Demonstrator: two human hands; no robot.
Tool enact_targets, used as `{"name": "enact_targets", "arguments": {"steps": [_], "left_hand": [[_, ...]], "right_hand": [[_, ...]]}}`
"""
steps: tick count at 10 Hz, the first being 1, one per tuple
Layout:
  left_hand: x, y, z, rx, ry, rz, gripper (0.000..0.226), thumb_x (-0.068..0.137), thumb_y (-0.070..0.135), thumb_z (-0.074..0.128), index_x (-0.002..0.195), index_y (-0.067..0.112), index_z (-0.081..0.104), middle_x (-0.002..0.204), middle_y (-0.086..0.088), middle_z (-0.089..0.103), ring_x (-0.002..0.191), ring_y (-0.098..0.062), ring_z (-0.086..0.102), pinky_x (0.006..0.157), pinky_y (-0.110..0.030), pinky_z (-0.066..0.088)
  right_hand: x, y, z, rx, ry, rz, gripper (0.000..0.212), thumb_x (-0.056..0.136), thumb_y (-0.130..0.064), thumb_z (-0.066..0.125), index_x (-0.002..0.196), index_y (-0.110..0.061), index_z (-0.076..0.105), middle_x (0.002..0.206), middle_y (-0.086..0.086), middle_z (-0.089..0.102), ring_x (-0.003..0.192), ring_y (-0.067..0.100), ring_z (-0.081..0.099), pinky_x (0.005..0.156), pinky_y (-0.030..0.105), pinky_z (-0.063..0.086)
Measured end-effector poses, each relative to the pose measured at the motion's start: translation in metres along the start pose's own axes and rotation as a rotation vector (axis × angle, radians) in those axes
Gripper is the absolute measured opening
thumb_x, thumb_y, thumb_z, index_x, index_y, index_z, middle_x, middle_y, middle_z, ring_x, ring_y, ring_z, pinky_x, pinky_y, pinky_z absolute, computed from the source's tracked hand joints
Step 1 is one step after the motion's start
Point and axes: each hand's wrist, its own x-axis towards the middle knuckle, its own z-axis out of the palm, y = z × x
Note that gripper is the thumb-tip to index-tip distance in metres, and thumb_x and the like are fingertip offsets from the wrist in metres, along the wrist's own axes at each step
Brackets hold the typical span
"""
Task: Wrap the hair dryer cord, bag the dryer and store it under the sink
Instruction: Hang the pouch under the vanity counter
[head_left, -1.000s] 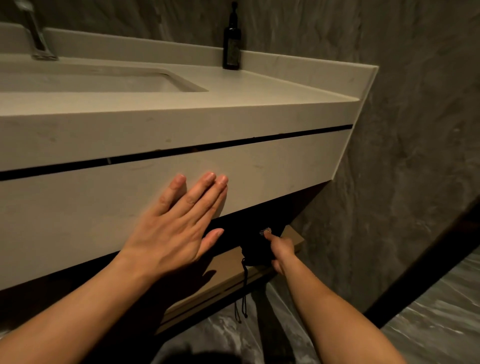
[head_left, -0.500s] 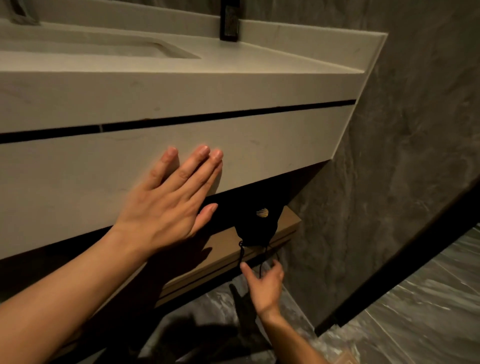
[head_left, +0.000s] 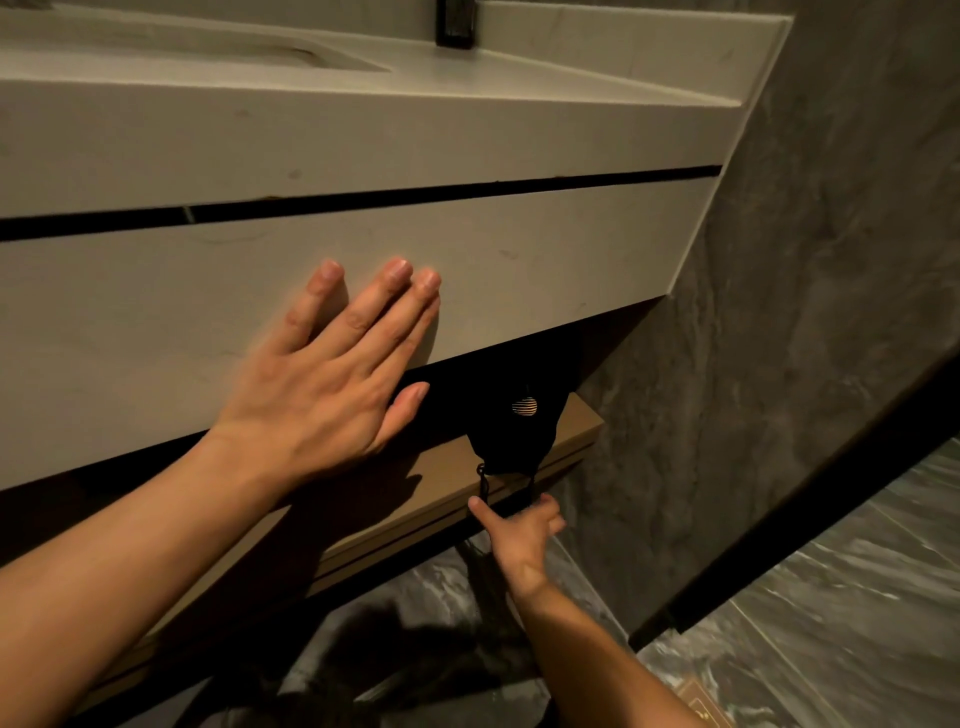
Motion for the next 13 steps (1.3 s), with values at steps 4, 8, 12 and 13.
{"name": "enact_targets", "arguments": {"steps": [4, 8, 12, 13], "left_hand": [[-0.001, 0.001, 0.001, -0.02, -0.019, -0.001, 0.073, 0.104, 0.046, 0.034, 0.16, 0.003, 0.019, 0.169, -0.012, 0.02, 0.156, -0.028, 0.02, 0.12, -0.055, 0.02], [-0.001, 0.001, 0.0, -0.025, -0.007, -0.012, 0.071, 0.103, 0.044, 0.037, 0.159, 0.002, 0.022, 0.169, -0.012, 0.021, 0.156, -0.028, 0.02, 0.12, -0.055, 0.02], [0.001, 0.001, -0.001, -0.026, -0.008, -0.007, 0.072, 0.103, 0.044, 0.037, 0.159, 0.002, 0.022, 0.169, -0.012, 0.02, 0.156, -0.028, 0.019, 0.12, -0.056, 0.02], [0.001, 0.002, -0.001, -0.023, -0.011, -0.005, 0.072, 0.103, 0.044, 0.036, 0.159, 0.001, 0.021, 0.169, -0.012, 0.02, 0.156, -0.028, 0.019, 0.12, -0.056, 0.02]], "right_hand": [[0.023, 0.009, 0.006, -0.039, -0.105, -0.238, 0.023, 0.097, -0.017, 0.062, 0.091, 0.005, 0.061, 0.077, 0.01, 0.062, 0.07, 0.017, 0.055, 0.068, 0.032, 0.046], [0.042, 0.013, -0.059, 0.019, -0.195, -0.26, 0.017, 0.103, -0.004, 0.046, 0.087, -0.006, 0.051, 0.076, 0.01, 0.066, 0.06, 0.016, 0.053, 0.053, 0.016, 0.044], [0.065, -0.008, -0.068, 0.19, -0.117, -0.198, 0.016, 0.097, 0.001, 0.054, 0.096, -0.013, 0.06, 0.084, 0.009, 0.066, 0.079, 0.025, 0.066, 0.072, 0.038, 0.053], [0.044, -0.019, -0.063, 0.36, -0.192, -0.208, 0.025, 0.101, -0.013, 0.054, 0.126, -0.017, 0.052, 0.101, 0.008, 0.066, 0.09, 0.022, 0.068, 0.069, 0.03, 0.057]]}}
